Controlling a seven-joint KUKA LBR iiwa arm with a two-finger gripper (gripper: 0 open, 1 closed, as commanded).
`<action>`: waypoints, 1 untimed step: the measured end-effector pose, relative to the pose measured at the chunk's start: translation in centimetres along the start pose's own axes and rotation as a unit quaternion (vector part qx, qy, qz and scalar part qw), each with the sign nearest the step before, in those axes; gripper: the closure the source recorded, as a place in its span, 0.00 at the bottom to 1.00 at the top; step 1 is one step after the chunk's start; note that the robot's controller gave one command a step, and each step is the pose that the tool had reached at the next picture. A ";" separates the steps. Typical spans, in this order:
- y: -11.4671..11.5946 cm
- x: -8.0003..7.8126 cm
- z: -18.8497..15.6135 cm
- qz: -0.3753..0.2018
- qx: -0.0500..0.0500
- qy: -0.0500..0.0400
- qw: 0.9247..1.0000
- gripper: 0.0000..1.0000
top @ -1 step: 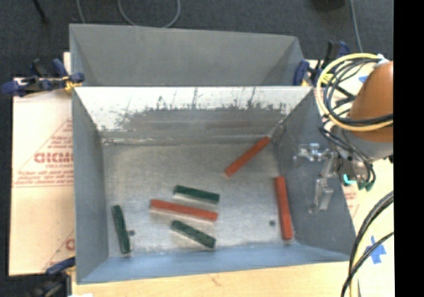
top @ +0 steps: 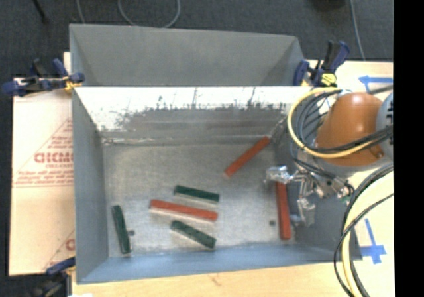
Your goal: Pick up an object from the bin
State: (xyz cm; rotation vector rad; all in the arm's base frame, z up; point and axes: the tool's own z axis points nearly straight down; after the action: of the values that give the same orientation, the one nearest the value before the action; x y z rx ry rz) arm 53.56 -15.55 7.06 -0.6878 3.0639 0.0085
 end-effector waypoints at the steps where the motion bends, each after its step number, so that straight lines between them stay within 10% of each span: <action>1: 1.3 0.1 -3.1 -0.162 0.004 -0.001 0.987 0.00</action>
Offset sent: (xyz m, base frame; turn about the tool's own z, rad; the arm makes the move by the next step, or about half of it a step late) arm -0.0083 0.0113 0.0294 -0.3250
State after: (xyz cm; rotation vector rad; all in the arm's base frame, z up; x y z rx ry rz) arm 52.88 -14.46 10.13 -1.1720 2.9086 -0.0047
